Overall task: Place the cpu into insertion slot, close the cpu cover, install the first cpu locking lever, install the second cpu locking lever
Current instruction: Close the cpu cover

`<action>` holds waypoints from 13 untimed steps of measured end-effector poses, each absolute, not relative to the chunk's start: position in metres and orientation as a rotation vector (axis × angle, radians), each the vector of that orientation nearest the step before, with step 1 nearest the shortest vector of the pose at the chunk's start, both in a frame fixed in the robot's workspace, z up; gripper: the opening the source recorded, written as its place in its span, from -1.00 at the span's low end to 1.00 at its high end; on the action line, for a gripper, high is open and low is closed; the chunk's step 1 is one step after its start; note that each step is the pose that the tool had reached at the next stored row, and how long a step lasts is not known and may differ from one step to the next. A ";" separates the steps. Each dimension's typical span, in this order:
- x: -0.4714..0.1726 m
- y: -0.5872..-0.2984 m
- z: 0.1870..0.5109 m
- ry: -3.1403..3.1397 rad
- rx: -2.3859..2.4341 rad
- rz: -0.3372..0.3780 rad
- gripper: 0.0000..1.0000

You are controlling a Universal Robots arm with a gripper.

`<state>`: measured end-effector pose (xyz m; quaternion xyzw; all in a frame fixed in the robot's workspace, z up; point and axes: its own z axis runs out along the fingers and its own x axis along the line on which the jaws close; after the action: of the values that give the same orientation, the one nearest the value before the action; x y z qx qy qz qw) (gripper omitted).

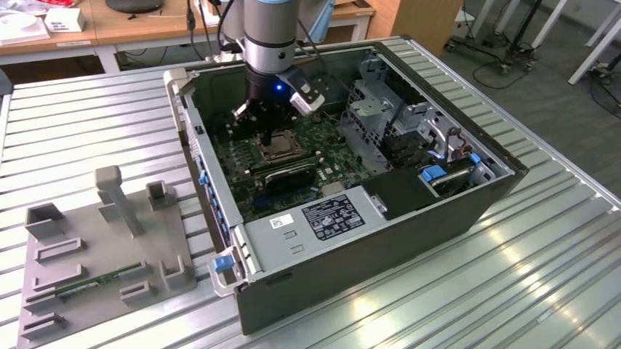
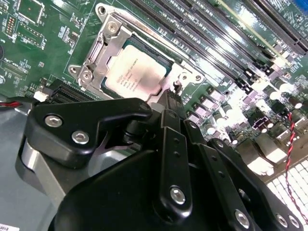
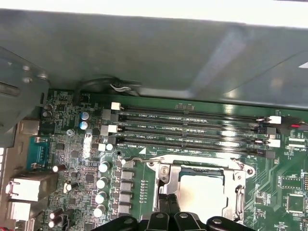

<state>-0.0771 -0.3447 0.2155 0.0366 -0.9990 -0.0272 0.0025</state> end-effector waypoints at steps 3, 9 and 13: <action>-0.077 -0.345 0.216 -3.133 0.115 -0.085 -0.79; -0.065 -0.345 0.216 -3.133 0.115 -0.085 -0.79; -0.054 -0.345 0.216 -3.133 0.115 -0.085 -0.79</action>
<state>-0.0537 -0.3447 0.2155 0.0365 -0.9990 -0.0272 0.0026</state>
